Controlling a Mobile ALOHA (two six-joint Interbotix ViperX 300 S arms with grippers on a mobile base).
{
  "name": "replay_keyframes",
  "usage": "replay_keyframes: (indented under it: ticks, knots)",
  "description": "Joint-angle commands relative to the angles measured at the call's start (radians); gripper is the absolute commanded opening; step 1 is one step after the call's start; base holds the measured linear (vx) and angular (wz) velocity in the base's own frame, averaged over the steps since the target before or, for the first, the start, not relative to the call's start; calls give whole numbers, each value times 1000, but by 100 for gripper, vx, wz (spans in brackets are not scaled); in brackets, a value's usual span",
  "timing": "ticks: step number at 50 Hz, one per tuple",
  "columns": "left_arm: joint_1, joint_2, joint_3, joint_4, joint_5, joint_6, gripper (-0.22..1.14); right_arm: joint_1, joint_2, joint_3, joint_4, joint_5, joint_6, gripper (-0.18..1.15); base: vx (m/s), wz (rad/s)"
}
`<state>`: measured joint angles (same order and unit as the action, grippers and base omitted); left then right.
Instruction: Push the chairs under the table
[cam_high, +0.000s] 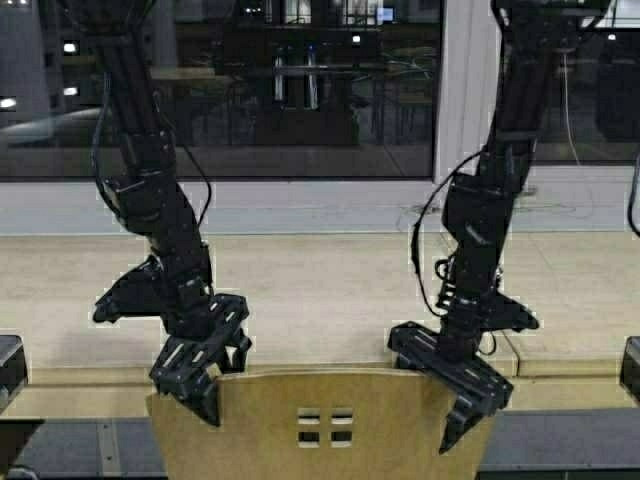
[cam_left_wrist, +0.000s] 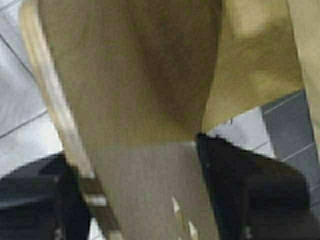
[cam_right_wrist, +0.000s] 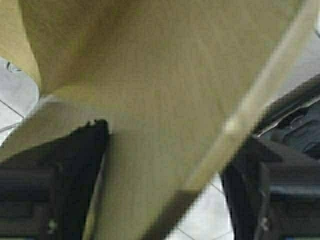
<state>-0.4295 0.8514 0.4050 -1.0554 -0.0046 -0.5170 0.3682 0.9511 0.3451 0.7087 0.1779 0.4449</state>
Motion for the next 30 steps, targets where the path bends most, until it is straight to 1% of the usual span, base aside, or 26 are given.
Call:
replay_keyframes:
  ticks: [1, 6, 16, 25, 28, 30]
  knots:
    - [5, -97, 11, 3, 25, 8, 88, 2, -83, 57, -6, 25, 3, 92, 0, 0]
    - [3, -143, 41, -2, 31, 5, 88, 0, -138, 89, -5, 35, 14, 92, 0, 0]
    - [12, -299, 114, -3, 29, 0, 88, -26, -288, 166, -6, 72, 25, 92, 0, 0]
    - [14, -454, 189, 3, 41, 29, 88, -97, -460, 225, -11, 115, 8, 92, 0, 0]
    - [18, -514, 219, 17, 41, 69, 88, -132, -529, 235, -44, 132, -12, 92, 0, 0]
    - [31, -555, 244, 43, 43, 112, 88, -150, -580, 245, -78, 133, -28, 92, 1, 0]
